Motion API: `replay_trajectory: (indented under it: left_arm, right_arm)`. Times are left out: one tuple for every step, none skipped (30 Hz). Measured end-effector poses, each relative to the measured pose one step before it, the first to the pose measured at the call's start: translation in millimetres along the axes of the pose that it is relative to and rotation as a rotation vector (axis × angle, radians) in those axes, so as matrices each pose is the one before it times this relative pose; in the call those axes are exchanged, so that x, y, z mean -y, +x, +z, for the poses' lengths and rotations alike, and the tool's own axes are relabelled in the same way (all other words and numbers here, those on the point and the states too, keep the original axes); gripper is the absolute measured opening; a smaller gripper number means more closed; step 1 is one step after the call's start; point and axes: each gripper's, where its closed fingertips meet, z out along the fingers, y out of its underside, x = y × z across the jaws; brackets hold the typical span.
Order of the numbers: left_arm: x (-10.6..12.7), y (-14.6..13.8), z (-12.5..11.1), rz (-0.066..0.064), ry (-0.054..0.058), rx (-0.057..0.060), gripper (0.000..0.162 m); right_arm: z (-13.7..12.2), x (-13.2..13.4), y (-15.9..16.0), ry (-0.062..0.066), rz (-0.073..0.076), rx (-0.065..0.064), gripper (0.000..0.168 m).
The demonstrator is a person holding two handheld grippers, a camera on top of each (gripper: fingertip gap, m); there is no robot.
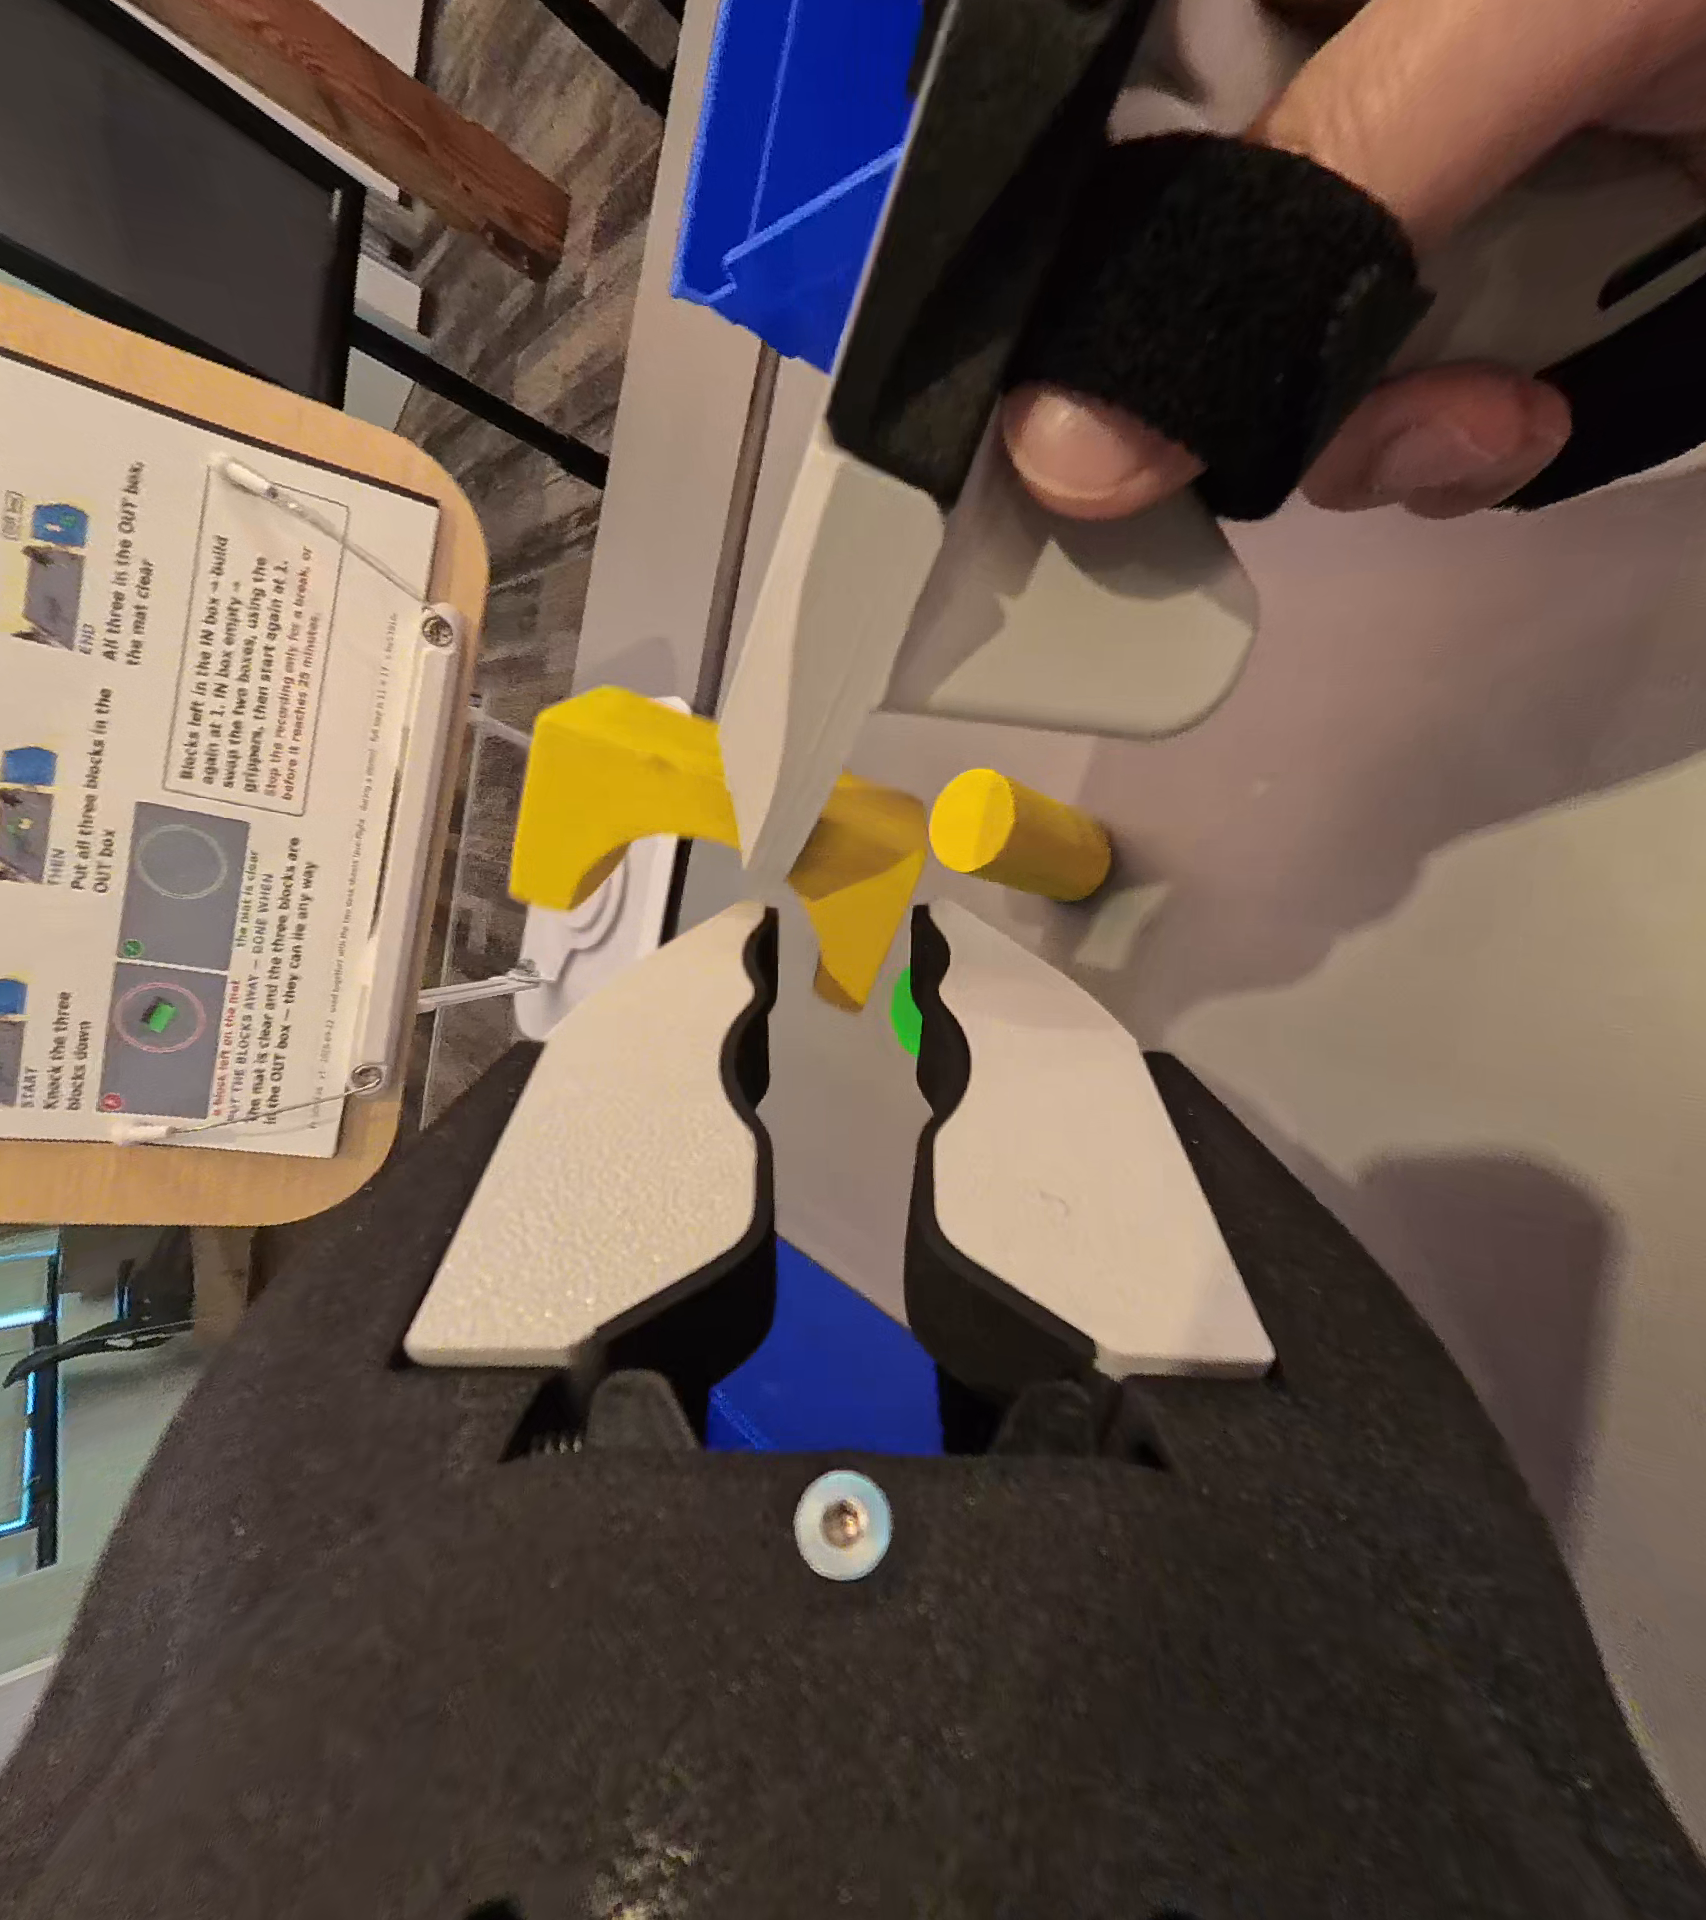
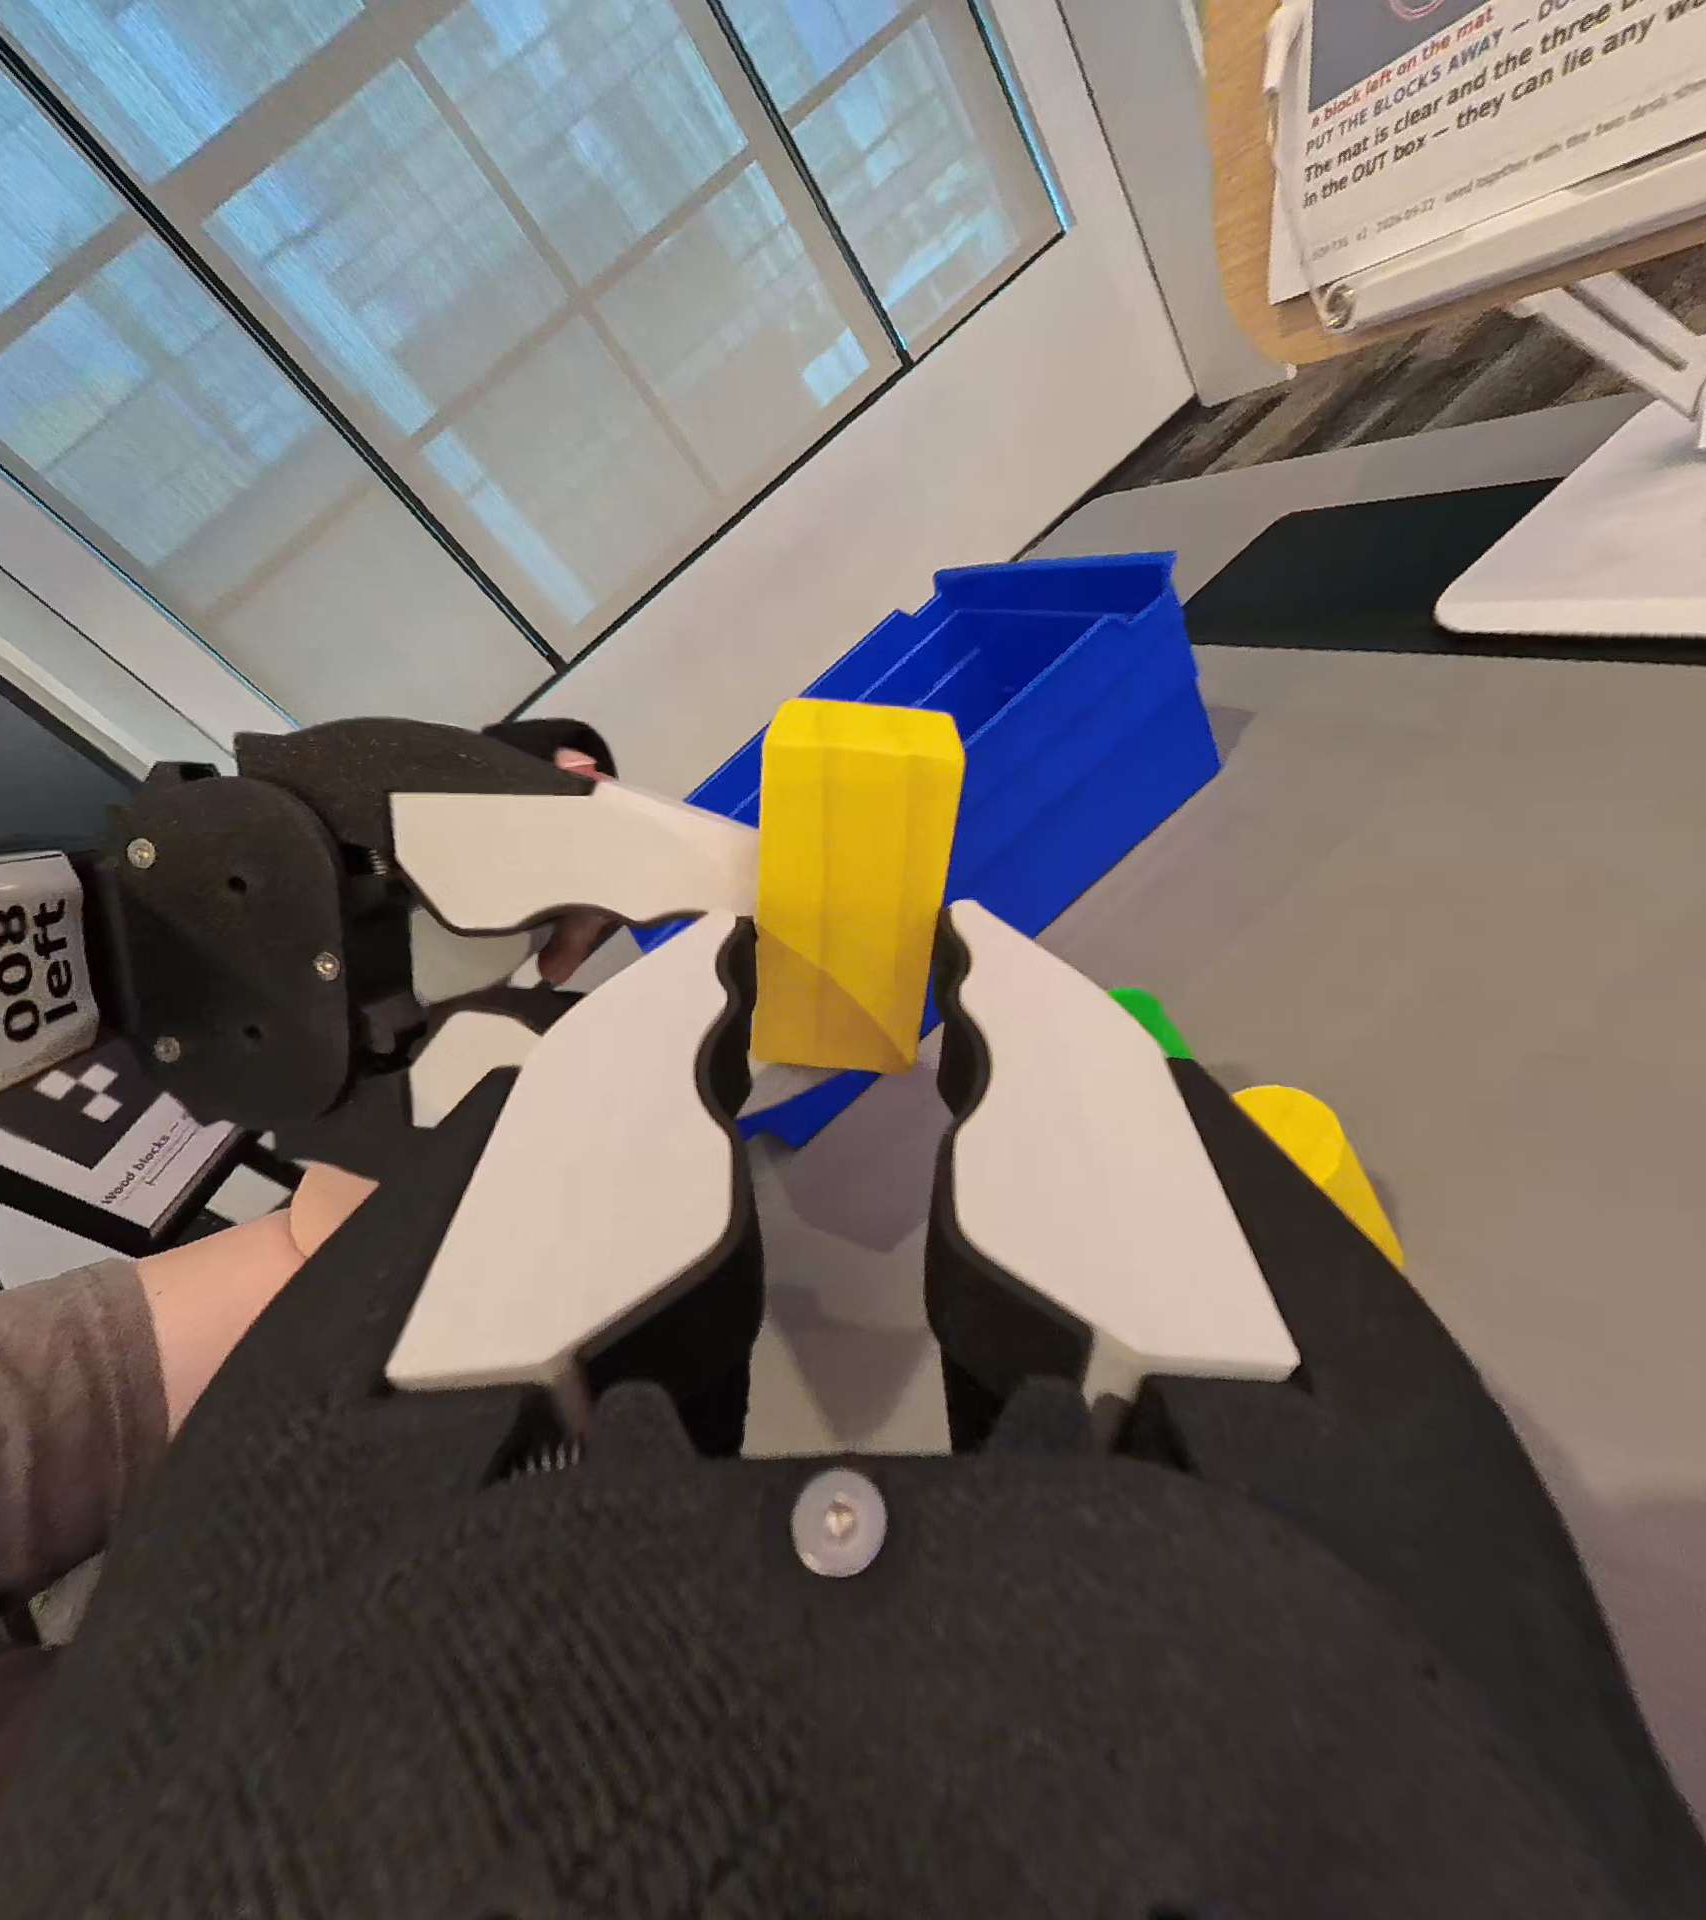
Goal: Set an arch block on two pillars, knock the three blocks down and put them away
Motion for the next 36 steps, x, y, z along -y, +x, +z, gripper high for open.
replay_trajectory:
  left_arm:
    - [-1.94, -3.53, -1.74, -0.0014, -0.003, 0.0097, 0.026]
    - [-2.77, -3.18, -2.38, -0.0029, -0.0071, 0.001, 0.029]
    - [-3.11, -5.57, -3.39, -0.0079, -0.0062, 0.01, 0.032]
    - [-3.33, -7.93, -4.82, -0.0129, -0.0007, 0.0185, 0.032]
    - [-3.36, -8.65, -6.1, -0.019, 0.0036, 0.0144, 0.032]
    - [-3.04, -10.2, -7.53, -0.0262, 0.0089, 0.0172, 0.033]
    - [-2.35, -13.31, -9.06, -0.0339, 0.0179, 0.0296, 0.033]
    - [-1.69, -13.81, -10.09, -0.0411, 0.0246, 0.0261, 0.033]
    - [-1.06, -13.5, -11.07, -0.0472, 0.0284, 0.019, 0.033]
    - [-0.35, -13.67, -11.78, -0.0511, 0.0314, 0.0186, 0.033]
    - [0.23, -13.02, -11.84, -0.0503, 0.0316, 0.0162, 0.033]
    - [0.53, -11.61, -11.49, -0.0473, 0.0307, 0.0127, 0.033]
    - [0.39, -10.34, -10.35, -0.0403, 0.0256, 0.015, 0.033]
    - [-1.19, -9.45, -8.88, -0.026, 0.0114, 0.0214, 0.032]
    - [-3.22, -8.34, -7.42, -0.0073, -0.0055, 0.0245, 0.028]
    - [-4.31, -6.46, -5.6, 0.0052, -0.0134, 0.0206, 0.026]
    - [-4.08, -4.41, -4.3, 0.0078, -0.0144, 0.0128, 0.026]
    - [-2.83, -3.33, -3.35, 0.0042, -0.0091, 0.0085, 0.026]
    - [-0.76, -3.51, -2.78, -0.0024, 0.0019, 0.0107, 0.028]
    - [1.4, -3.29, -2.72, -0.0119, 0.0128, 0.0078, 0.029]
    - [2.54, -2.35, -2.77, -0.0214, 0.0192, -0.0016, 0.029]
    - [3.56, -1.79, -2.75, -0.0274, 0.0247, -0.0073, 0.029]
    - [4.05, -1.67, -2.8, -0.0315, 0.0276, -0.0083, 0.029]
    - [3.7, -1.05, -2.6, -0.032, 0.0232, -0.0114, 0.029]
    - [2.62, -0.11, -2.32, -0.0263, 0.0167, -0.0153, 0.029]
    - [1.35, 0.53, -1.86, -0.0175, 0.0088, -0.0159, 0.028]
    - [-0.13, 0.61, -1.57, -0.0082, -0.0007, -0.0126, 0.028]
    - [-0.28, 0.04, -1.41, -0.0027, -0.0024, -0.0055, 0.029]
    - [0.72, -0.64, -1.3, -0.0028, 0.004, 0.0, 0.029]
    - [1.71, -0.15, -1.2, -0.006, 0.0087, -0.0024, 0.028]
    - [2.28, 0.74, -1.08, -0.0089, 0.0117, -0.0087, 0.028]
    - [2.49, 1.66, -0.91, -0.0084, 0.0141, -0.0143, 0.028]
    - [2.48, 1.74, -0.84, -0.0087, 0.0141, -0.0137, 0.028]
    - [2.04, 1.21, -0.72, -0.0096, 0.0119, -0.0111, 0.028]
    - [1.03, 1.1, -0.43, -0.0082, 0.0063, -0.01, 0.028]
    - [0.24, 0.5, -0.4, -0.0056, 0.0013, -0.0065, 0.028]
  right_arm:
    - [-1.02, 1.91, 2.74, 0.0102, -0.0058, -0.0048, 0.033]
    - [-1.17, 2.36, 3.43, 0.0126, -0.0085, -0.0069, 0.033]
    - [-1.26, 2.31, 4.39, 0.0118, -0.0129, -0.0128, 0.033]
    - [-0.94, 1.84, 5.31, 0.0092, -0.0262, -0.0187, 0.033]
    - [-0.54, 0.96, 5.94, 0.005, -0.0453, -0.0242, 0.033]
    - [-0.4, -0.18, 6.52, 0.0002, -0.0514, -0.034, 0.034]
    - [-0.34, -0.22, 4.74, -0.0022, -0.0459, -0.0286, 0.034]
    - [-0.22, 1.3, 1.27, -0.0008, -0.0389, -0.0116, 0.034]
    - [-0.74, 3.18, -1.95, -0.0026, -0.0355, 0.0018, 0.034]
    - [-1.82, 6.08, -2.96, 0.0002, -0.039, 0.0018, 0.034]
    - [-3.03, 8.98, -3.57, 0.0057, -0.045, 0.0035, 0.034]
    - [-3.33, 10.54, -4.37, 0.0034, -0.0486, 0.0091, 0.034]
    - [-2.4, 9.33, -4.23, -0.0146, -0.0494, 0.0139, 0.034]
    - [-0.84, 6.85, -3.37, -0.0336, -0.0455, 0.0182, 0.034]
    - [1.17, 5.2, -1.72, -0.0405, -0.0394, 0.0197, 0.034]
    - [3.84, 1.34, -1.18, -0.0604, -0.0312, 0.032, 0.034]
    - [5.5, -1.58, -0.54, -0.0764, -0.0213, 0.0406, 0.034]
    - [6.07, -2.62, 0.28, -0.0831, -0.0199, 0.0413, 0.034]
    - [5.85, -2.7, 1.94, -0.0822, -0.0277, 0.029, 0.034]
    - [5.18, -3.15, 3.3, -0.0852, -0.0316, 0.0148, 0.034]
    - [4.43, -3.69, 2.05, -0.0901, -0.0339, 0.0165, 0.034]
    - [3.7, -2.83, 1.63, -0.0809, -0.0365, 0.0135, 0.034]
    - [3.27, -2.62, 2.39, -0.0752, -0.0318, 0.0046, 0.034]
    - [3.25, -2.9, 2.76, -0.0699, -0.0269, -0.0006, 0.034]
    - [3.54, -3.06, 2.64, -0.0617, -0.0142, 0.0006, 0.034]
    - [3.94, -3.16, 1.4, -0.0538, -0.0055, 0.0067, 0.034]
    - [4.16, -2.48, 0.38, -0.0419, -0.0103, 0.0091, 0.034]
    - [4.0, -1.9, 1.18, -0.031, -0.01, -0.0005, 0.034]
    - [3.82, -1.69, 1.17, -0.0277, -0.0079, -0.0023, 0.034]
    - [3.28, -1.03, -0.85, -0.0226, -0.0113, 0.0076, 0.034]
    - [2.7, -0.23, -0.8, -0.0172, -0.0105, 0.0051, 0.034]
    - [2.3, 0.09, 0.49, -0.0164, -0.0042, -0.0037, 0.034]
    - [2.25, 0.24, -0.12, -0.0148, -0.0004, 0.0014, 0.034]
    - [2.58, 0.38, -1.62, -0.0137, -0.0011, 0.0115, 0.034]
    - [2.62, 0.27, -1.55, -0.0148, -0.0048, 0.0086, 0.034]
    - [2.46, 0.51, -0.73, -0.0132, -0.0068, 0.0016, 0.034]
